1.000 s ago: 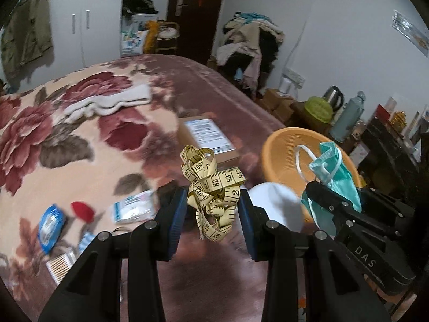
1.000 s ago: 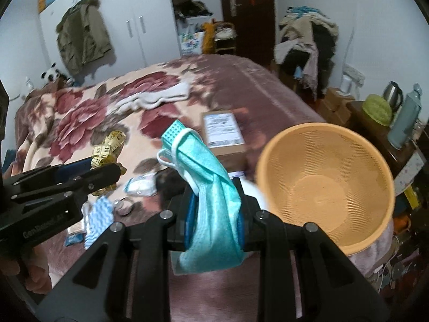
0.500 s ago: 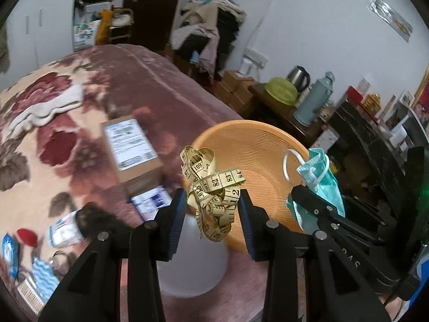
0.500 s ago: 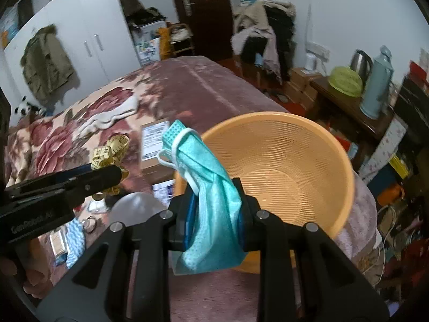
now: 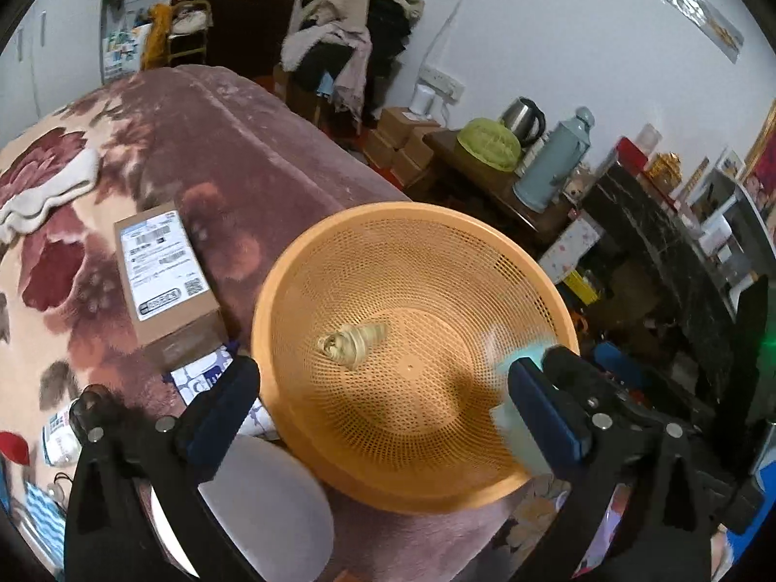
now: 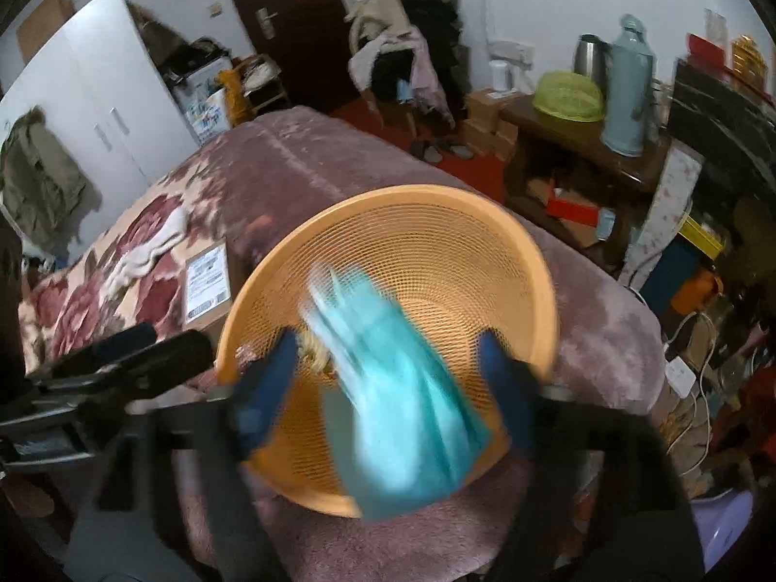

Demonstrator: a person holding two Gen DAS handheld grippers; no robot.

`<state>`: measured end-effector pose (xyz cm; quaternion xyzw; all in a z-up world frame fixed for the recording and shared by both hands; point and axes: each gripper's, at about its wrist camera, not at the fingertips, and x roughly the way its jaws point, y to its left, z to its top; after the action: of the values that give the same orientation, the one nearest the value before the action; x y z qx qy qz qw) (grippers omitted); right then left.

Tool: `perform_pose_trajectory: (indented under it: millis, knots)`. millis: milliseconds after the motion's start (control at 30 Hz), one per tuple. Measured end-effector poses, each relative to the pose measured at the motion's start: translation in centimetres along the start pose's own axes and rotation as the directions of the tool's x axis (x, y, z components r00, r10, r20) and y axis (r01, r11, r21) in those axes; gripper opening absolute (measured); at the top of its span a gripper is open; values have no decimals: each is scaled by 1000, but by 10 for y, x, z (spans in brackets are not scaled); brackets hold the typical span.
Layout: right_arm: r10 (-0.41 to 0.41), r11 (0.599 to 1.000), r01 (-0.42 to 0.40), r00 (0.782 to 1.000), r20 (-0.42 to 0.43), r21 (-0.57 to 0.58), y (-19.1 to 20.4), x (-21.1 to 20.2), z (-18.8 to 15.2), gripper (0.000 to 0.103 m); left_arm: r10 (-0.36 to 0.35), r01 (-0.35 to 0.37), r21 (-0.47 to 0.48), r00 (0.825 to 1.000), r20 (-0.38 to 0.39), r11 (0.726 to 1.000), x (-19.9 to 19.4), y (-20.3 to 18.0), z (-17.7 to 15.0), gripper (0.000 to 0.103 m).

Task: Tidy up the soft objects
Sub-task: 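Open both tools to drop the mask and tape measure into the basket, then move both tools back over the blanket toward the remaining items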

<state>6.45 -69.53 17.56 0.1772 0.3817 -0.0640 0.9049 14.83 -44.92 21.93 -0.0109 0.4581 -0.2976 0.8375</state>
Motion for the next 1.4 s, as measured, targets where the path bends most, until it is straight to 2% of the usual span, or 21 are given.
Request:
perform_pose_trajectory:
  millis: [133, 233, 700, 1067, 1400]
  knots:
    - [-13, 1000, 13, 1000, 0, 10, -4, 1, 0, 96, 44, -44, 4, 998, 43, 999, -8, 7, -1, 103]
    - [-20, 1000, 20, 1000, -5, 3, -2, 0, -1, 103, 72, -74, 23, 996, 59, 997, -15, 7, -2, 103]
    - [-45, 997, 44, 999, -9, -66, 22, -10, -7, 103, 153, -155, 13, 984, 92, 988, -56, 37, -12, 103]
    - [-36, 987, 37, 999, 6, -153, 71, -24, -15, 103, 184, -180, -42, 976, 116, 983, -101, 81, -30, 103]
    - [4, 968, -8, 1000, -14, -249, 126, -22, -31, 103, 216, -206, -95, 970, 115, 974, -145, 145, -56, 103]
